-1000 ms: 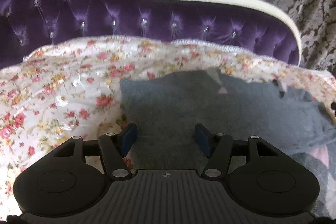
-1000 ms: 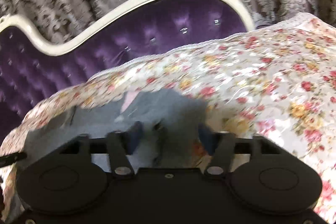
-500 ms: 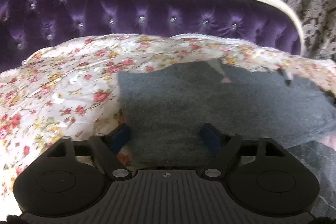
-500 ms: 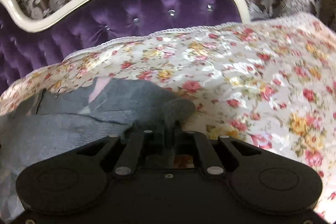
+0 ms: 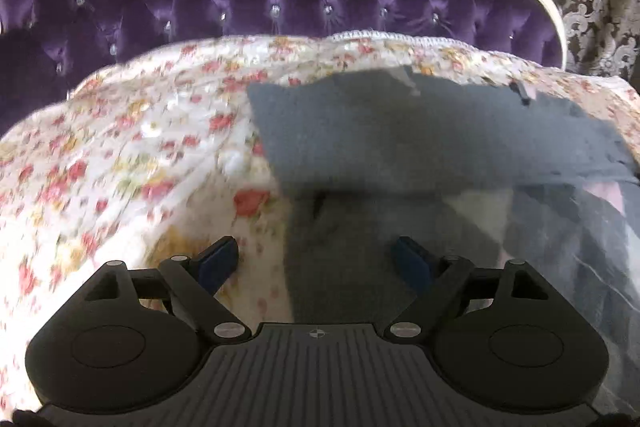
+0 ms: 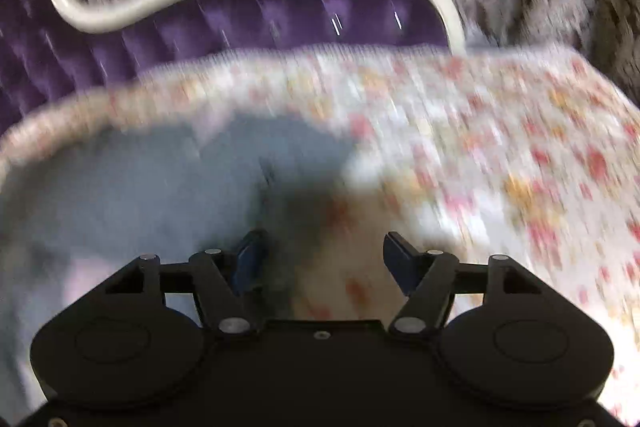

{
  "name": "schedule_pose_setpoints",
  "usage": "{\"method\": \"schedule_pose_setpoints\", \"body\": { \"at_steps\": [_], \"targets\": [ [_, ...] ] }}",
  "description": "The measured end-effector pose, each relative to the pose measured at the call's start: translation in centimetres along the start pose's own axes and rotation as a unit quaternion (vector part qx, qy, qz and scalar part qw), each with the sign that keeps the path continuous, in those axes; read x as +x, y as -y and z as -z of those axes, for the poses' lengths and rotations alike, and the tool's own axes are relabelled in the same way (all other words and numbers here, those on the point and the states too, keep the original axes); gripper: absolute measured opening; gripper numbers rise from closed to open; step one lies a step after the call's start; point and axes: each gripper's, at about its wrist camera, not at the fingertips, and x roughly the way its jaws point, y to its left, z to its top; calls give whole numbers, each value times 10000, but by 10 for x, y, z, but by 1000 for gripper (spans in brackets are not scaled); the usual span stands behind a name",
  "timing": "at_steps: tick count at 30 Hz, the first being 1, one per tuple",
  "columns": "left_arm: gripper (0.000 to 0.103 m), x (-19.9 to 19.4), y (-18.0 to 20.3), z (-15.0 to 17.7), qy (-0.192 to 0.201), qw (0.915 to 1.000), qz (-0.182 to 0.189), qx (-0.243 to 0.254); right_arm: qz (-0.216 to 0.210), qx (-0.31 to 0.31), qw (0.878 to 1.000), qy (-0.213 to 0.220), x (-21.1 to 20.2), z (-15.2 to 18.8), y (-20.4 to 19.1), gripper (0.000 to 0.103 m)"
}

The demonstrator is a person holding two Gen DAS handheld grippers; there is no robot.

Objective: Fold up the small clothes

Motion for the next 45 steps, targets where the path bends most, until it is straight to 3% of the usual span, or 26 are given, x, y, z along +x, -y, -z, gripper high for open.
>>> {"method": "schedule_pose_setpoints", "body": {
  "at_steps": [3,7,11,17,21,29,41,43,45],
  "targets": [
    [85,-16,-10,5,-196,9993,106,-310,27,245,9996,144,-19,8,7,71],
    [85,-54,-16,19,-85,9982,296,-511,36,367,9988,313,-55,11,4,73],
    [85,-95,-14,37,-18,9967,590,-560,-390,232,9983,362,-100,28,-11,82],
    [85,-129,-2,74,-255,9939,902,-588,-1126,408,9928,97,-148,75,-32,94],
    [85,-137,0,93,-387,9915,963,-791,-1484,534,9874,-162,-168,109,-41,99],
    [85,-136,4,116,-623,9893,974,-887,-1835,887,9772,-600,-183,151,-47,100],
    [84,-126,20,114,-544,9897,1097,-737,-2238,1131,9667,-508,-175,160,-65,103],
    [76,-127,18,116,-519,9899,1121,-700,-2347,1231,9629,-503,-174,160,-64,103],
    [54,-131,15,118,-495,9920,981,-629,-2494,1422,9566,-492,-173,163,-61,103]
  ]
}}
